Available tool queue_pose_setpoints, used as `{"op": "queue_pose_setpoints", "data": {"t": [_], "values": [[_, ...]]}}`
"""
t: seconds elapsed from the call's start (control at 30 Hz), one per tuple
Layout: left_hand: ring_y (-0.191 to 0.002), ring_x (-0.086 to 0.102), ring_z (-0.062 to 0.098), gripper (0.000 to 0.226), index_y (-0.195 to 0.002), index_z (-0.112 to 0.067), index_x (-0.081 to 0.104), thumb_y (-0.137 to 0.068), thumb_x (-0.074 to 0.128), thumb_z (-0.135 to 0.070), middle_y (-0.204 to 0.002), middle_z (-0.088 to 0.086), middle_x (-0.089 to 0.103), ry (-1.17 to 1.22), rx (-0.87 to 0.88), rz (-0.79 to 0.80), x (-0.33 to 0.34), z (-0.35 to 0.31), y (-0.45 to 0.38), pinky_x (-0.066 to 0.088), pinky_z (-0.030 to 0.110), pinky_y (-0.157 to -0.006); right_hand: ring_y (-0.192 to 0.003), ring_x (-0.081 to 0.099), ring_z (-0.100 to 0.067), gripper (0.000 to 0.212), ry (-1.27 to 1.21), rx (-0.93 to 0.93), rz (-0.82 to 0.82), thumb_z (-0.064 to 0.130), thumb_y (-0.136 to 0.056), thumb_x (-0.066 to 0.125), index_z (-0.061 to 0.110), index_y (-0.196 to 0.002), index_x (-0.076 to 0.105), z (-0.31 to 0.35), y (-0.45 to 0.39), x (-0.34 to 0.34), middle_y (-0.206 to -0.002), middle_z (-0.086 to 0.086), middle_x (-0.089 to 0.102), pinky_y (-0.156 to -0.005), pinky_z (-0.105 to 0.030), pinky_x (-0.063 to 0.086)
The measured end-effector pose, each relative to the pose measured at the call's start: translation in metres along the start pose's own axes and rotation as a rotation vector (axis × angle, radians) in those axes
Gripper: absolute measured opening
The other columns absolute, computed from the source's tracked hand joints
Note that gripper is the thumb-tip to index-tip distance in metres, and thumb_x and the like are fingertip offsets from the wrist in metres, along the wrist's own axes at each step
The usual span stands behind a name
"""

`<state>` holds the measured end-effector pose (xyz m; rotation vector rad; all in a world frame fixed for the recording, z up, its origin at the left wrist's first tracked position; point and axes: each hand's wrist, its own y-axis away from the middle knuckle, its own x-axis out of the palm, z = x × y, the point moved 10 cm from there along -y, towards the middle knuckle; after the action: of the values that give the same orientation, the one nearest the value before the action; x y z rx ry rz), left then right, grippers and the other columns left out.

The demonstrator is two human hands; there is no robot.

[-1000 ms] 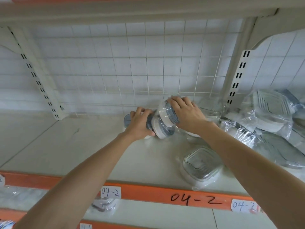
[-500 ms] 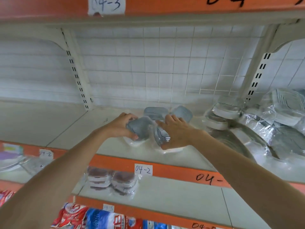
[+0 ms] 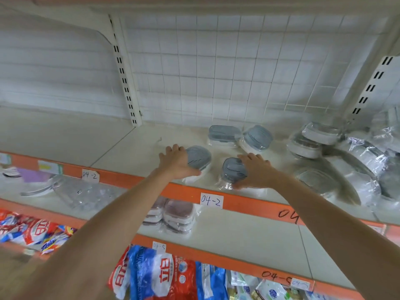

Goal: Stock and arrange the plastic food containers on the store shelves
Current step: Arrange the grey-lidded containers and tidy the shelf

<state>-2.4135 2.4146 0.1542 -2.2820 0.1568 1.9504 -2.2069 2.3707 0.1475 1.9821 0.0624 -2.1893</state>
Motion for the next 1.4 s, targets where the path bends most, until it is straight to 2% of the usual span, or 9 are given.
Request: {"op": "queue_pose_setpoints", "data": {"t": [0.2,0.43,0.73,0.87,0.93,1.0,1.13,1.27,1.4], "values": [[-0.11,0.036,0.026,0.079,-0.116,-0.009,0.04,-0.059,0.079,-0.047,-0.116,0.006,0.038,0.083,0.213,-0.242,-0.039,-0.003,0.033,0.032,0.037,-0.089,-0.122,0.032,-0.026,0.091,-0.026,-0.035,-0.272,0.057,-0.067,0.072,0.021,-0.139,0.031,0.029,0.03,-0.03,-0.133,-0.006,0.035,-0.101,-0.042,0.028],[-0.11,0.037,0.027,0.089,-0.124,-0.006,0.043,-0.055,0.08,-0.05,-0.12,0.009,0.04,0.019,0.414,-0.387,-0.066,-0.001,0.089,0.029,0.036,-0.093,-0.12,0.032,-0.024,0.091,0.002,-0.039,-0.317,0.058,-0.065,0.071,0.023,-0.139,0.032,0.052,0.08,-0.029,-0.13,-0.004,0.036,-0.1,-0.041,0.028],[-0.113,0.035,0.02,0.094,-0.133,-0.013,0.038,-0.059,0.07,-0.062,-0.121,0.004,0.036,-0.205,0.611,-0.119,0.001,-0.007,0.141,0.029,0.033,-0.099,-0.114,0.037,-0.022,0.093,0.224,-0.084,-0.257,0.07,-0.062,0.062,0.024,-0.138,0.032,0.08,0.126,0.027,-0.127,-0.001,0.036,-0.096,-0.039,0.034],[-0.115,0.034,0.018,0.092,-0.135,-0.014,0.036,-0.062,0.067,-0.061,-0.124,0.002,0.036,-0.269,0.679,-0.024,0.042,-0.014,0.152,0.029,0.033,-0.098,-0.118,0.035,-0.022,0.095,0.188,-0.055,-0.144,0.07,-0.065,0.062,0.023,-0.14,0.029,0.069,0.142,0.079,-0.132,-0.003,0.035,-0.1,-0.041,0.032],[-0.12,0.032,0.02,0.091,-0.137,-0.013,0.033,-0.065,0.065,-0.06,-0.128,0.003,0.035,-0.284,0.694,0.052,0.069,-0.02,0.155,0.028,0.036,-0.104,-0.12,0.035,-0.022,0.096,0.144,-0.018,-0.085,0.07,-0.066,0.061,0.022,-0.142,0.026,0.058,0.148,0.106,-0.133,-0.002,0.033,-0.101,-0.04,0.032],[-0.124,0.031,0.021,0.089,-0.138,-0.011,0.033,-0.069,0.064,-0.057,-0.132,0.005,0.036,-0.297,0.684,0.12,0.098,-0.025,0.157,0.028,0.04,-0.108,-0.12,0.035,-0.022,0.097,0.099,0.027,-0.027,0.071,-0.067,0.06,0.021,-0.143,0.025,0.046,0.151,0.133,-0.134,-0.001,0.033,-0.101,-0.04,0.032],[-0.122,0.034,0.024,0.081,-0.137,-0.01,0.033,-0.075,0.067,-0.048,-0.132,0.007,0.041,-0.297,0.592,0.269,0.167,-0.034,0.154,0.034,0.037,-0.102,-0.127,0.033,-0.023,0.091,0.049,0.135,0.064,0.062,-0.073,0.062,0.021,-0.144,0.021,0.02,0.151,0.192,-0.138,0.0,0.031,-0.106,-0.05,0.024],[-0.12,0.037,0.029,0.079,-0.14,-0.015,0.028,-0.076,0.07,-0.032,-0.129,0.011,0.043,-0.268,0.5,0.328,0.233,-0.044,0.138,0.038,0.038,-0.095,-0.132,0.029,-0.022,0.084,-0.025,0.244,0.101,0.053,-0.076,0.065,0.021,-0.142,0.023,-0.013,0.138,0.254,-0.141,0.001,0.031,-0.109,-0.054,0.018],[-0.121,0.034,0.03,0.077,-0.145,-0.023,0.025,-0.08,0.067,-0.028,-0.13,0.013,0.042,-0.22,0.431,0.383,0.3,-0.048,0.119,0.036,0.037,-0.099,-0.132,0.03,-0.022,0.08,-0.053,0.307,0.114,0.051,-0.076,0.067,0.02,-0.139,0.027,-0.046,0.109,0.304,-0.141,0.0,0.033,-0.109,-0.053,0.019]]}}
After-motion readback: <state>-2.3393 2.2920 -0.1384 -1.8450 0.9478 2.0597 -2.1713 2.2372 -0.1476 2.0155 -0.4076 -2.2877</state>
